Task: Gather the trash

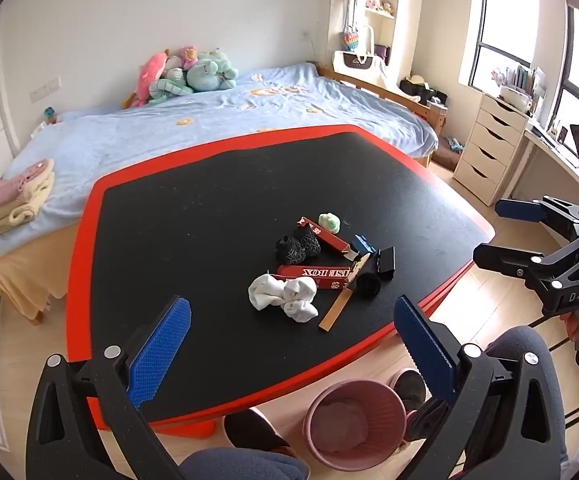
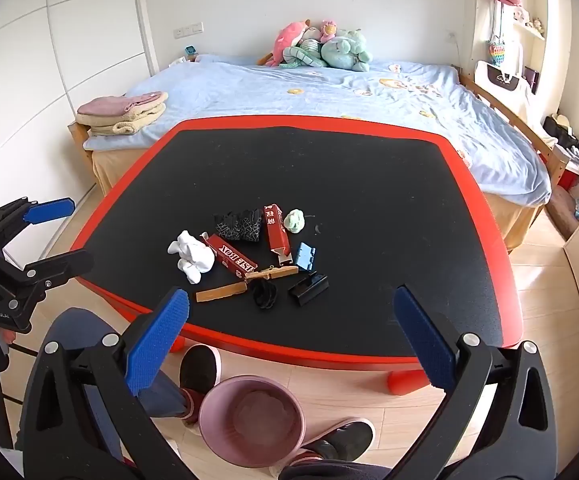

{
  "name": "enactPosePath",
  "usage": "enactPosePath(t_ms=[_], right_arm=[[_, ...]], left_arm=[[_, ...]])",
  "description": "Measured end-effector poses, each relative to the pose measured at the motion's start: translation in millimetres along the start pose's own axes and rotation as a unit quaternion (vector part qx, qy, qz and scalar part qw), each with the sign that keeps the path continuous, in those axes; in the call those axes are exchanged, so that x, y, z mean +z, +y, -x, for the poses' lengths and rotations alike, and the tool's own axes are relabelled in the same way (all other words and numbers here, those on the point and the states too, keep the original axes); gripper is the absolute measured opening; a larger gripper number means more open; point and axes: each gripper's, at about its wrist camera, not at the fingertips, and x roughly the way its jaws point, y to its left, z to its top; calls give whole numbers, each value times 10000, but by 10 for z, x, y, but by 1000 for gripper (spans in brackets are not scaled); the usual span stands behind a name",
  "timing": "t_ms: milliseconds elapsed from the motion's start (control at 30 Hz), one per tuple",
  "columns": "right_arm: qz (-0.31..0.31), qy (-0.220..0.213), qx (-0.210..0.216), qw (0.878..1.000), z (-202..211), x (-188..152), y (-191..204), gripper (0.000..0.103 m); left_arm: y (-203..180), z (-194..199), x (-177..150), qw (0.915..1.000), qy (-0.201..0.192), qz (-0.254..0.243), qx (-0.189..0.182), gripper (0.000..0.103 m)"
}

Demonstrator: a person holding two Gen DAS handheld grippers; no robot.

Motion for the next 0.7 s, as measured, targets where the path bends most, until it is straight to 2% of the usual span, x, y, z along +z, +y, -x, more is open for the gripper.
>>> enactPosePath(t_ms=[200, 367, 700], right_arm=[[59, 33, -3, 10000, -2, -24, 16, 100], [50, 91, 48, 9999, -116, -56, 53, 100], [70, 95, 122, 9999, -27, -68, 56, 100]], left_arm=[[27, 63, 26, 9998, -89, 12, -191, 97], [-56, 32, 24, 9999, 40, -108, -116, 97], [0, 1, -37, 9999, 120, -61, -86, 97]])
